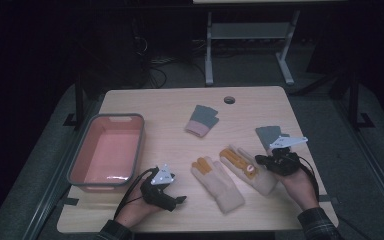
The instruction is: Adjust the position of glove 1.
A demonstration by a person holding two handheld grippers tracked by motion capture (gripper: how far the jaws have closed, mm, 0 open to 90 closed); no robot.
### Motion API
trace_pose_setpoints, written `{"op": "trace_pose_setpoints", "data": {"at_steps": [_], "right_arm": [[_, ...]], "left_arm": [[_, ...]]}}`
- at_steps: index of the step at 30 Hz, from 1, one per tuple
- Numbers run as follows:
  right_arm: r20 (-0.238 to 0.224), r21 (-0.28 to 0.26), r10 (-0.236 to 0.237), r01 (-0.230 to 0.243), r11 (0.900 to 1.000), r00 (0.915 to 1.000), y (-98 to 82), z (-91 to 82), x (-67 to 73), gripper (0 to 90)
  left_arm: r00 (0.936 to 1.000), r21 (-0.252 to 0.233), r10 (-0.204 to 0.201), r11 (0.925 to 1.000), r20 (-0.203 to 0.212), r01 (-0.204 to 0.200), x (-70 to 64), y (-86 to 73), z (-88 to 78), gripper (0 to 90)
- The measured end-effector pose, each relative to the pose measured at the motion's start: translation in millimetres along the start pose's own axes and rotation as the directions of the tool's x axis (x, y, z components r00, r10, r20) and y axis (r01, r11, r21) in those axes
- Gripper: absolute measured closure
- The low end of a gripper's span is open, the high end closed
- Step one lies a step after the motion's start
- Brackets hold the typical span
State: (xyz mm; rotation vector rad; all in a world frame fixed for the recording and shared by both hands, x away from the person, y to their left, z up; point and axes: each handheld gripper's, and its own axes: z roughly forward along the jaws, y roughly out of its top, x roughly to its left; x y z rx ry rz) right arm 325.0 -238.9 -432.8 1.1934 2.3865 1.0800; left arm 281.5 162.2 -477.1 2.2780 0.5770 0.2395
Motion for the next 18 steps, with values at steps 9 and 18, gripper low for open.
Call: {"op": "trace_pose_setpoints", "data": {"at_steps": [9, 18], "right_arm": [[0.054, 0.024, -0.012, 0.011, 1.000, 0.9985, -4.7, 6.7, -8.4, 60.7], [0.001, 0.061, -0.023, 0.023, 0.998, 0.9997, -6.4, 14.9, 7.9, 30.4]], "left_arm": [[1.0000, 0.002, 0.005, 1.0000, 0.000, -0.005, 0.2, 0.3, 0.0, 12.7], [1.0000, 0.001, 0.006, 1.0000, 0.000, -0.006, 0.3, 0.3, 0.1, 12.7]]}}
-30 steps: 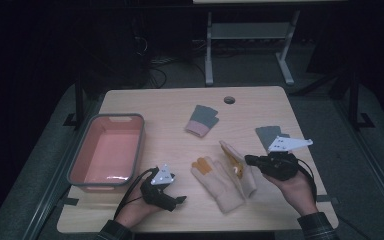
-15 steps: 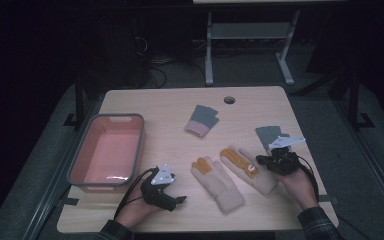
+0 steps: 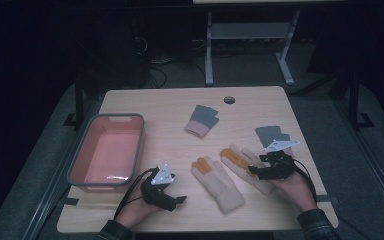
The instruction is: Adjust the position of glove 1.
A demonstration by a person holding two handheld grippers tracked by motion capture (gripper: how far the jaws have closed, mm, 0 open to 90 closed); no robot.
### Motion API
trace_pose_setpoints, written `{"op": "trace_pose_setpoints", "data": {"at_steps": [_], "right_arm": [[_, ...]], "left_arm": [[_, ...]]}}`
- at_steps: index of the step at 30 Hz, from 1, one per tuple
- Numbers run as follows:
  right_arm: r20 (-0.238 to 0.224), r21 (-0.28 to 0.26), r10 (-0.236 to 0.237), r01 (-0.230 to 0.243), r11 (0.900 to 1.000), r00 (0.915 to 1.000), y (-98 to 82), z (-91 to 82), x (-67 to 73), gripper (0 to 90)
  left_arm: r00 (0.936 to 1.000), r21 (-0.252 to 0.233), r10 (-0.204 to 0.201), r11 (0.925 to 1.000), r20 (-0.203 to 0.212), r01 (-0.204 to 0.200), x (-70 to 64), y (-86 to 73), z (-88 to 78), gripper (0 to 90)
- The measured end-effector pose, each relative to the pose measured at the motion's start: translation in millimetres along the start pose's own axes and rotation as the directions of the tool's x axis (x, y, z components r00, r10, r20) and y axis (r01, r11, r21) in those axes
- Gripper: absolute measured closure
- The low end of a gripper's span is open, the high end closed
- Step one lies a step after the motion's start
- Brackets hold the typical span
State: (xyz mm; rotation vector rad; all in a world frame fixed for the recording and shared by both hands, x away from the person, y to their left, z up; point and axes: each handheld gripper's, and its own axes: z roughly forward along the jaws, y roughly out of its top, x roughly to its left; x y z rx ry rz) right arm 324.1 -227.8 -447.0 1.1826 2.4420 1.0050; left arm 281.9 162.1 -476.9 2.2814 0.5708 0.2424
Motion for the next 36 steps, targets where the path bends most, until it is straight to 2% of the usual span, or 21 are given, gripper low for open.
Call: {"op": "trace_pose_setpoints", "data": {"at_steps": [2, 5, 8, 11, 13, 19, 24, 29, 36], "right_arm": [[0.004, 0.029, -0.014, 0.014, 0.999, 0.9999, -0.4, 7.1, 4.1, 25.0], [-0.004, 0.059, -0.027, 0.027, 0.998, 0.9996, -1.0, 14.3, 8.2, 23.6], [0.010, 0.094, -0.058, 0.057, 0.994, 0.9982, -3.6, 23.4, 12.2, 24.3], [0.005, 0.089, -0.056, 0.055, 0.995, 0.9984, -3.7, 22.4, 12.5, 33.0], [0.003, 0.083, -0.054, 0.053, 0.995, 0.9985, -4.4, 20.2, 11.3, 43.3], [0.005, 0.084, -0.053, 0.053, 0.995, 0.9986, -5.3, 16.8, 10.5, 60.4], [0.007, 0.081, -0.063, 0.062, 0.995, 0.9980, -6.0, 15.4, 10.1, 66.4], [-0.008, 0.068, -0.038, 0.038, 0.997, 0.9992, -5.6, 12.6, 7.6, 66.7], [-0.017, 0.010, 0.027, -0.027, 1.000, 0.9995, -0.9, -1.7, 8.9, 66.7]], "left_arm": [[1.0000, 0.000, 0.000, 1.0000, 0.000, 0.000, 0.0, 0.0, 0.0, 12.7], [1.0000, 0.001, 0.000, 1.0000, 0.000, 0.000, 0.0, 0.0, -0.1, 12.7], [1.0000, 0.001, 0.000, 1.0000, 0.000, 0.000, -0.1, 0.0, -0.1, 12.7], [1.0000, 0.001, 0.000, 1.0000, 0.000, 0.000, -0.1, 0.0, -0.1, 12.7], [1.0000, 0.000, -0.001, 1.0000, 0.000, 0.001, -0.1, 0.0, 0.0, 12.7], [1.0000, 0.000, 0.000, 1.0000, 0.000, 0.000, 0.0, 0.0, 0.0, 12.7], [1.0000, 0.002, 0.000, 1.0000, 0.000, 0.000, 0.0, 0.1, -0.1, 12.7], [1.0000, 0.002, 0.001, 1.0000, 0.001, -0.001, 0.1, 0.1, -0.1, 12.7], [1.0000, 0.001, -0.003, 1.0000, 0.004, 0.003, -0.3, 0.2, 0.3, 12.7]]}}
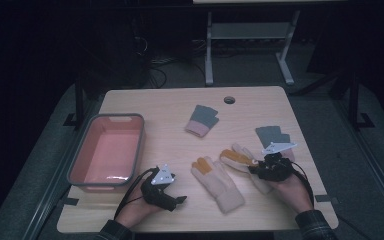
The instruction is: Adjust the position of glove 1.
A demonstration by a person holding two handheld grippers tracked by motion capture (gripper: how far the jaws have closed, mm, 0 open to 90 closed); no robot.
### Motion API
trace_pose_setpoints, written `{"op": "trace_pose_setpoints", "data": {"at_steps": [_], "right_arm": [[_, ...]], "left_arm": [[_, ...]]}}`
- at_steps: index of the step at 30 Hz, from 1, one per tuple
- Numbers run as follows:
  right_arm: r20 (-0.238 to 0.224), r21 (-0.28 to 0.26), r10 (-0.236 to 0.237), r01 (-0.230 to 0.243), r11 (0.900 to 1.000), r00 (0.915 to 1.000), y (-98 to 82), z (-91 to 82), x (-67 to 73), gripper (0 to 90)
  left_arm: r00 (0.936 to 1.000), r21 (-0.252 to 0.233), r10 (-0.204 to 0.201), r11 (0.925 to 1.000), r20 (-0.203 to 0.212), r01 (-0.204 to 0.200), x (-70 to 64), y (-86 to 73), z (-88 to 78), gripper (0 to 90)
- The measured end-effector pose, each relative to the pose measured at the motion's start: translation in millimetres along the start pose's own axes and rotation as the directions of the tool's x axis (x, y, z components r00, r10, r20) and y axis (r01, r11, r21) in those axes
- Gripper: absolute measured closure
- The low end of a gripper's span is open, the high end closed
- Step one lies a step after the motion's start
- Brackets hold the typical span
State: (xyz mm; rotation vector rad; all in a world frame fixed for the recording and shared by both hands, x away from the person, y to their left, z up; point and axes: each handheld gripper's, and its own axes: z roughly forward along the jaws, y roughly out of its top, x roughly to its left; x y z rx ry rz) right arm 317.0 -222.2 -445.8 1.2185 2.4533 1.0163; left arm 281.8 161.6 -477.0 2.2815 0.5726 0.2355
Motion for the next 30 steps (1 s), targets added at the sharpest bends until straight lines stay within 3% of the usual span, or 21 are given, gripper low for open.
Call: {"op": "trace_pose_setpoints", "data": {"at_steps": [6, 13, 22, 30], "right_arm": [[-0.009, -0.058, 0.012, -0.012, 0.998, 0.9999, 7.0, -15.3, 14.3, 66.6], [-0.031, -0.081, 0.016, -0.019, 0.997, 0.9994, 19.1, -16.9, 37.0, 66.4], [-0.051, -0.073, 0.006, -0.010, 0.997, 0.9987, 33.2, -1.9, 73.5, 66.3], [-0.020, -0.057, 0.019, -0.020, 0.998, 0.9996, 38.1, 14.4, 90.6, 65.2]], "left_arm": [[1.0000, -0.001, 0.001, 1.0000, 0.000, -0.001, 0.0, -0.1, 0.1, 12.7], [1.0000, -0.006, -0.005, 1.0000, 0.001, 0.005, -0.6, 0.2, 0.6, 12.7], [1.0000, -0.016, -0.006, 0.9999, 0.006, 0.006, -2.3, 0.3, 1.9, 12.7], [0.9999, -0.015, 0.002, 0.9999, 0.012, -0.001, -4.1, 0.8, 2.3, 12.7]]}}
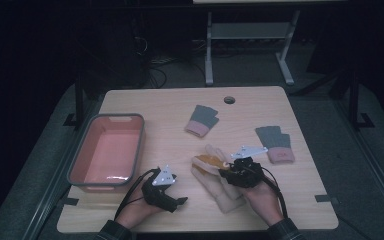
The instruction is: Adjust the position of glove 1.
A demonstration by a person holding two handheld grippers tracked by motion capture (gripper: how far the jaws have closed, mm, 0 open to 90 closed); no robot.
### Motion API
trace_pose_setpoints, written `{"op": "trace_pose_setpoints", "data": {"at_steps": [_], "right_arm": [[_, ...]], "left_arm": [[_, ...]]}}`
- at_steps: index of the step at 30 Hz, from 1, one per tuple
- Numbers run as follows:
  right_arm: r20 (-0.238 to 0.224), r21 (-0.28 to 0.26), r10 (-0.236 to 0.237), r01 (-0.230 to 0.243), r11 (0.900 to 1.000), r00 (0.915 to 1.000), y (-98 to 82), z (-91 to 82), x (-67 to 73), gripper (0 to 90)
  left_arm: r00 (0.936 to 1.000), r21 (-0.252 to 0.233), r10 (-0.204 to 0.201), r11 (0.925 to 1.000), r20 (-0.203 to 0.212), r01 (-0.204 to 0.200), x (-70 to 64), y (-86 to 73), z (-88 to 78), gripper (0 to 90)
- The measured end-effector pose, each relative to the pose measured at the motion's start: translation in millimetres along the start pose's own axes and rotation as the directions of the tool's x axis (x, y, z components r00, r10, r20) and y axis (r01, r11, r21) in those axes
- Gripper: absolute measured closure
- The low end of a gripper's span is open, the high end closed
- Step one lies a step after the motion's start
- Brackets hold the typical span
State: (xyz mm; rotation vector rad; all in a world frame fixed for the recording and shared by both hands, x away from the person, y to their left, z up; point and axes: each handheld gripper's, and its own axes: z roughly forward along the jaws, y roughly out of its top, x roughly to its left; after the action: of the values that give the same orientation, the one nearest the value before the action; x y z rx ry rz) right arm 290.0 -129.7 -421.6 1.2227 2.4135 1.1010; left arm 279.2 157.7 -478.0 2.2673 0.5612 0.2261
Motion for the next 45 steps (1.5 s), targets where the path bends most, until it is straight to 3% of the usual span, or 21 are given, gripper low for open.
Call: {"op": "trace_pose_setpoints", "data": {"at_steps": [3, 9, 12, 16, 19, 22, 26, 32, 36, 39, 43, 45], "right_arm": [[-0.007, 0.029, 0.000, 0.000, 1.000, 1.0000, -0.8, 7.7, 3.9, 60.4], [-0.051, 0.062, 0.005, -0.002, 0.998, 0.9987, -1.3, 12.0, 4.4, 39.2], [-0.058, 0.049, -0.014, 0.017, 0.999, 0.9982, -1.7, 7.8, 2.4, 31.6], [-0.077, 0.015, -0.031, 0.032, 0.999, 0.9965, -3.4, -5.6, -2.3, 30.5], [-0.092, -0.005, -0.098, 0.098, 0.995, 0.9909, -8.9, -17.9, -4.4, 39.8], [-0.130, 0.007, -0.137, 0.139, 0.990, 0.9821, -17.9, -28.1, -6.0, 53.2], [-0.186, 0.033, -0.147, 0.156, 0.987, 0.9714, -31.5, -35.0, -5.3, 58.6], [-0.206, 0.089, -0.177, 0.199, 0.976, 0.9624, -45.4, -29.8, -2.9, 62.1], [-0.203, 0.112, -0.199, 0.225, 0.968, 0.9588, -47.4, -22.1, 0.8, 72.7], [-0.205, 0.112, -0.202, 0.227, 0.967, 0.9579, -48.0, -19.4, -0.4, 84.0], [-0.213, 0.096, -0.213, 0.238, 0.967, 0.9536, -47.4, -20.2, -1.4, 87.4], [-0.205, 0.070, -0.206, 0.224, 0.972, 0.9569, -44.6, -27.2, -2.3, 87.6]], "left_arm": [[1.0000, -0.002, -0.003, 1.0000, 0.002, 0.003, -0.3, 0.0, 0.2, 12.7], [1.0000, 0.000, -0.001, 1.0000, 0.002, 0.001, -0.1, 0.0, 0.0, 12.7], [1.0000, -0.002, -0.002, 1.0000, 0.001, 0.002, -0.2, 0.0, 0.1, 12.7], [1.0000, -0.002, 0.000, 1.0000, 0.001, 0.000, 0.0, 0.1, 0.1, 12.7], [1.0000, 0.003, 0.006, 1.0000, 0.000, -0.006, 0.5, 0.1, -0.2, 12.7], [1.0000, 0.000, 0.000, 1.0000, 0.001, 0.000, 0.0, 0.0, 0.1, 12.7], [1.0000, 0.003, 0.004, 1.0000, 0.003, -0.004, 0.3, 0.0, -0.2, 12.7], [1.0000, 0.006, 0.004, 1.0000, 0.003, -0.004, 0.4, 0.1, -0.4, 12.7], [1.0000, 0.005, 0.004, 1.0000, 0.002, -0.004, 0.3, 0.1, -0.3, 12.7], [0.9999, 0.010, 0.010, 0.9999, 0.003, -0.010, 0.7, 0.2, -0.6, 12.7], [1.0000, 0.006, 0.004, 1.0000, 0.002, -0.004, 0.3, 0.1, -0.4, 12.7], [1.0000, 0.006, 0.005, 1.0000, 0.002, -0.005, 0.4, 0.1, -0.3, 12.7]]}}
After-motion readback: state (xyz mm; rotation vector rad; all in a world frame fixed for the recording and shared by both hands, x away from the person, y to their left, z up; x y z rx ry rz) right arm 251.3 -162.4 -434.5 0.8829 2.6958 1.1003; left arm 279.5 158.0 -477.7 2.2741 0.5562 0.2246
